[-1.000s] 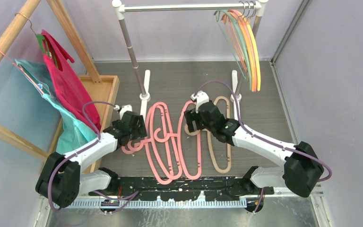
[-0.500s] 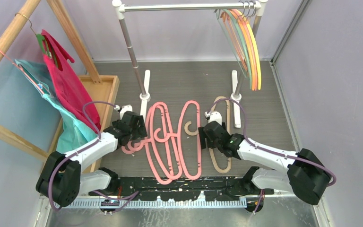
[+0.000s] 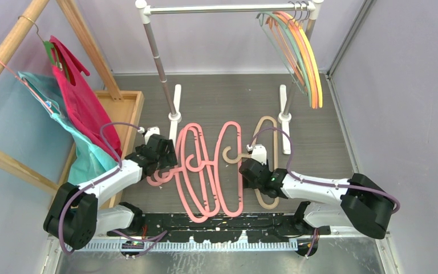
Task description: Organize the hangers
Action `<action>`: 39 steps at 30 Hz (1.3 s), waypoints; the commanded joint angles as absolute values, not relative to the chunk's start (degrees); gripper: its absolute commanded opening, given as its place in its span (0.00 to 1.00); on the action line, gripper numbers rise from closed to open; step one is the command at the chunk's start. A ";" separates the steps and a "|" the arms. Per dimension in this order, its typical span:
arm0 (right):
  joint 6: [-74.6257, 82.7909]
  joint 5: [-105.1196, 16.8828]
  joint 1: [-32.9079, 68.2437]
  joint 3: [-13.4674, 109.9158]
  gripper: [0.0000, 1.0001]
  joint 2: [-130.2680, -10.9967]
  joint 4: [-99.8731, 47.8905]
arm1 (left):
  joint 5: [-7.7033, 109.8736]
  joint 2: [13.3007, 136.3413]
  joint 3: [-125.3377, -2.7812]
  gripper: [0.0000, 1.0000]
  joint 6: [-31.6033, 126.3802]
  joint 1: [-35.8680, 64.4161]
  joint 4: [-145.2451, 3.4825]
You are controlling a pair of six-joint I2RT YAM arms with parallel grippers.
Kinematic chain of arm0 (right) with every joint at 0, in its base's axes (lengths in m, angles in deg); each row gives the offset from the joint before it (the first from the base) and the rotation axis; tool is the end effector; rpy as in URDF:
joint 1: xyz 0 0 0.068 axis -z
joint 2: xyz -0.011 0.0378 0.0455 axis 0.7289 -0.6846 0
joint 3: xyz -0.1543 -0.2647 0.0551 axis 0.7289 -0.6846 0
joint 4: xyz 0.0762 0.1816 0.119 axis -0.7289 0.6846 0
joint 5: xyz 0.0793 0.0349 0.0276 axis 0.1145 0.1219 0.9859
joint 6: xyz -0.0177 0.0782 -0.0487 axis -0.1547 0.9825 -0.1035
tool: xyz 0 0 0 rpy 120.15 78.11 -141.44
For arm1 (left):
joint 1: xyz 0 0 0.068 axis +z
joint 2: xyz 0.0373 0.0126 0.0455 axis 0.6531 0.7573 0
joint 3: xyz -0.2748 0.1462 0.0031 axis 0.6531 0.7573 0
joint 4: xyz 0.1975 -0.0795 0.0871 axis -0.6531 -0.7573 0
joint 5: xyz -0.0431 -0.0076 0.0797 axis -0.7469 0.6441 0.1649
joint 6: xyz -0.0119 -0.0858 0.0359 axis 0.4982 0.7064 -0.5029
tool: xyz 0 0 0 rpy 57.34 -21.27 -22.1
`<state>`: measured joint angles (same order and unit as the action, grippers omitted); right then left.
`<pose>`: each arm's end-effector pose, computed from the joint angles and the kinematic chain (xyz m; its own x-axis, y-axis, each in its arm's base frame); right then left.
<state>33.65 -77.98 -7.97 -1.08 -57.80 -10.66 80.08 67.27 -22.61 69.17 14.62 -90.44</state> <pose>0.1370 0.1292 0.1722 -0.7474 -0.1358 -0.6504 -0.1910 0.9815 0.0145 0.1917 -0.0607 0.1902 -0.7365 -0.2112 -0.6426 -0.2117 0.9743 -0.0776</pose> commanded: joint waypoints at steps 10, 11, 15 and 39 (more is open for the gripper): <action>40.66 -86.13 -8.88 -0.53 0.15 -55.88 -7.84 | 80.72 64.28 -23.02 0.98 68.88 14.40 -88.73; 40.22 -86.32 -8.87 0.09 0.11 -54.65 -7.72 | 80.71 64.36 -23.06 0.98 68.88 14.36 -88.81; 37.73 -86.19 -8.92 2.29 0.02 -50.11 -8.25 | 80.71 64.50 -23.16 0.98 68.88 14.40 -88.83; 29.57 -56.12 -8.35 49.68 0.01 -74.17 -43.53 | 80.99 63.65 -22.53 0.98 69.21 14.41 -88.50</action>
